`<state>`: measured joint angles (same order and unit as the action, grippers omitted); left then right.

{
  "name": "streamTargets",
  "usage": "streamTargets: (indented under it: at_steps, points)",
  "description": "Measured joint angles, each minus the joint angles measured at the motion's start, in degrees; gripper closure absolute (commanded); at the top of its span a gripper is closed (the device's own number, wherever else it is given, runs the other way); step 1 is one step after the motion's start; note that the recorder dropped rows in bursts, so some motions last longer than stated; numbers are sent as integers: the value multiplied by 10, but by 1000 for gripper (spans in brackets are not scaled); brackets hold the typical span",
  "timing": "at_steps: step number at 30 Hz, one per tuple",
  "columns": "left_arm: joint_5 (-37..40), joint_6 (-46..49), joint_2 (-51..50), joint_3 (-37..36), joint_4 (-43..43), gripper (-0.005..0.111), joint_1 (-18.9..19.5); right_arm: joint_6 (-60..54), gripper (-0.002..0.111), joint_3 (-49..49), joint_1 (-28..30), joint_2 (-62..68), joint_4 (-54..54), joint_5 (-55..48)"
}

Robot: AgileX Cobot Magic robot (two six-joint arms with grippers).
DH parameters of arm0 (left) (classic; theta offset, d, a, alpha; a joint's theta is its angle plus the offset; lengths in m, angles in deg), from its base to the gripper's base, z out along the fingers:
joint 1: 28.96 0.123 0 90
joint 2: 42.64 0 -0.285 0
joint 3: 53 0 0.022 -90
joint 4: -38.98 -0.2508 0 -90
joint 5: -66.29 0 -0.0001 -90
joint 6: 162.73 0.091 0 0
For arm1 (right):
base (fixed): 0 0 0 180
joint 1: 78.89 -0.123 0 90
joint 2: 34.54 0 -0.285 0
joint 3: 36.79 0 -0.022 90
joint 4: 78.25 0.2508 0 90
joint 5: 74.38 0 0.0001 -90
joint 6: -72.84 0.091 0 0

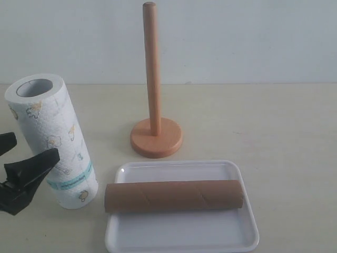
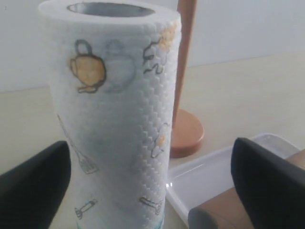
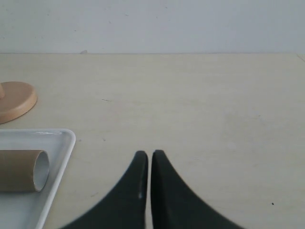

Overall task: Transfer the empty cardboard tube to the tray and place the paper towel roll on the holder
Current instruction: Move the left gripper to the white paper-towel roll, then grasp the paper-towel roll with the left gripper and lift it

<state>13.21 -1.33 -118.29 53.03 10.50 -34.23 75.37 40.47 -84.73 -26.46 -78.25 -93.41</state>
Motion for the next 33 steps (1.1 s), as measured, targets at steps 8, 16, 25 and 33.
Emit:
streamTargets:
  at_steps: [8,16,25,33]
  points:
    - [-72,43,-127,46,28,22,0,0,106,0,0,0,0,0]
    - [-111,52,-254,119,-3,23,0,0,106,0,0,0,0,0]
    - [-121,60,-329,172,-21,69,0,0,106,0,0,0,0,0]
    - [-135,76,-315,173,-21,103,0,0,106,0,0,0,0,0]
